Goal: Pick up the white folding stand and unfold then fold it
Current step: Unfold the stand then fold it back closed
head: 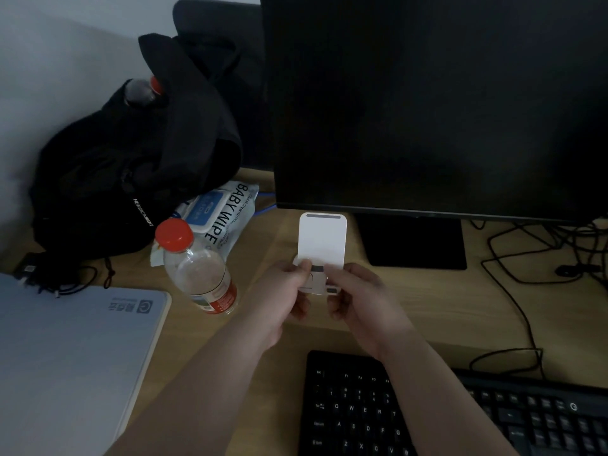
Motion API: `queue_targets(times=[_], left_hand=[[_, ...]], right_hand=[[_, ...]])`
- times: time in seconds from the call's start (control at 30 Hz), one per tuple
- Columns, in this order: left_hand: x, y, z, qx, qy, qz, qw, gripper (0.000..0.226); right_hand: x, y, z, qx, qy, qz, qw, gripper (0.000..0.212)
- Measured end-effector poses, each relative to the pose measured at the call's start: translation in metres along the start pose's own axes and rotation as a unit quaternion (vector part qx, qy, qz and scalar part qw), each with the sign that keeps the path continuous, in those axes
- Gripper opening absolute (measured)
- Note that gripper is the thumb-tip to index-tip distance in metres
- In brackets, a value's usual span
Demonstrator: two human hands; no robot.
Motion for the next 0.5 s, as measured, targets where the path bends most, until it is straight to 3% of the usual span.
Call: queue_targets(times=[0.13,0.5], left_hand=[[0.0013,0.0021,0.0062,0.030,0.003,0.052,0.998,0.013],[-0.0046,0.0083,0.0112,0.018,-0.024,0.134,0.991,0.021]], right_hand=[[0.0013,-0.0052,-0.0021,-0.052,-0.031,0.081,0.995,0.038],[0.0058,-0.0013,0.0000,-0.110,-0.045,0.131,0.984,0.033]])
Point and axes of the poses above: each hand's wrist, its own z-axis away from the middle knuckle, its own y-axis out of the palm, x = y × z, the point moved 5 cm from there along -z, towards the middle knuckle, and after that the axes turned 2 degrees about z, right-handed, at the moved point
